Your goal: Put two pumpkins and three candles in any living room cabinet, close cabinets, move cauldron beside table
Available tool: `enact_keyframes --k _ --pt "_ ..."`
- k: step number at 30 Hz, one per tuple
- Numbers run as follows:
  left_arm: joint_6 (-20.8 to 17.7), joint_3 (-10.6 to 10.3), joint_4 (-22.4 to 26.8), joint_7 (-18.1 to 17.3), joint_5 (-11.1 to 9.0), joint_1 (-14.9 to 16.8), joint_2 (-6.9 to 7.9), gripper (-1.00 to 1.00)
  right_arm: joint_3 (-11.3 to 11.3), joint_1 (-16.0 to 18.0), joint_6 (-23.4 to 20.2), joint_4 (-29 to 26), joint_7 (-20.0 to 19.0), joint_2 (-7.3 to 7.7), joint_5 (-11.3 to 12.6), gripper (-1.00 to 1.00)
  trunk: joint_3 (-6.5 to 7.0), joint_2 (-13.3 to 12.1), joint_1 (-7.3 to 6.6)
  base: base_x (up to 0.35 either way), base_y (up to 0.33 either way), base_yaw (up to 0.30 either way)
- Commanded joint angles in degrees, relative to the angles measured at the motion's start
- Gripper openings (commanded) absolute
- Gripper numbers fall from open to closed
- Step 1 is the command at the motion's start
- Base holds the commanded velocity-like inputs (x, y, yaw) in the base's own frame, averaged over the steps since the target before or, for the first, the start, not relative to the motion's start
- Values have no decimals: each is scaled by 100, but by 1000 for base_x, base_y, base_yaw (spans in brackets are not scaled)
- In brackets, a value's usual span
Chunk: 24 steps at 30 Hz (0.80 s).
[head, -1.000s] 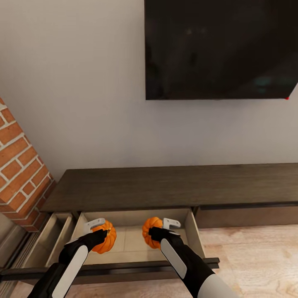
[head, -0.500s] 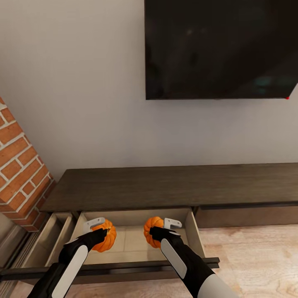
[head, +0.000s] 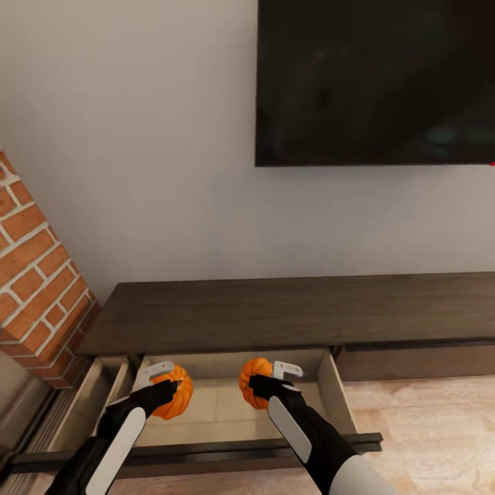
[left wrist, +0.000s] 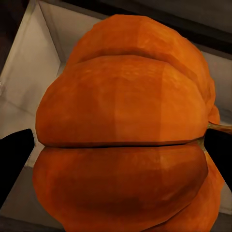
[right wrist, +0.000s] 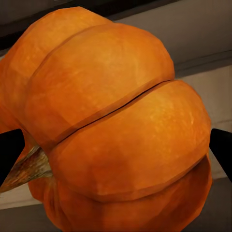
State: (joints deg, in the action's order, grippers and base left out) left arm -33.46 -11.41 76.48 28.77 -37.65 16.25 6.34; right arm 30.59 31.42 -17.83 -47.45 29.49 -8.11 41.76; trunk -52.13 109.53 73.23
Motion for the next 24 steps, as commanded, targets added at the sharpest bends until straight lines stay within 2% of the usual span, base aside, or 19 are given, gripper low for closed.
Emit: enact_keyframes --k 1,7,14,24 --pt "-2 -17 6 59 -58 6 7 -100 17 5 -13 -6 49 3 34 -100 -5 2 -1 22 77 0" --pt "-3 -11 4 54 -58 4 7 -100 17 5 -10 -3 48 3 41 -100 -5 2 -1 95 128 0" --pt "-3 -11 -8 56 -58 5 9 -100 17 5 -12 -3 48 3 43 -100 -5 2 -1 98 12 0" --pt "-3 -10 22 59 -58 5 5 -100 25 5 -18 -22 40 3 36 -100 -5 2 -1 8 0 0"
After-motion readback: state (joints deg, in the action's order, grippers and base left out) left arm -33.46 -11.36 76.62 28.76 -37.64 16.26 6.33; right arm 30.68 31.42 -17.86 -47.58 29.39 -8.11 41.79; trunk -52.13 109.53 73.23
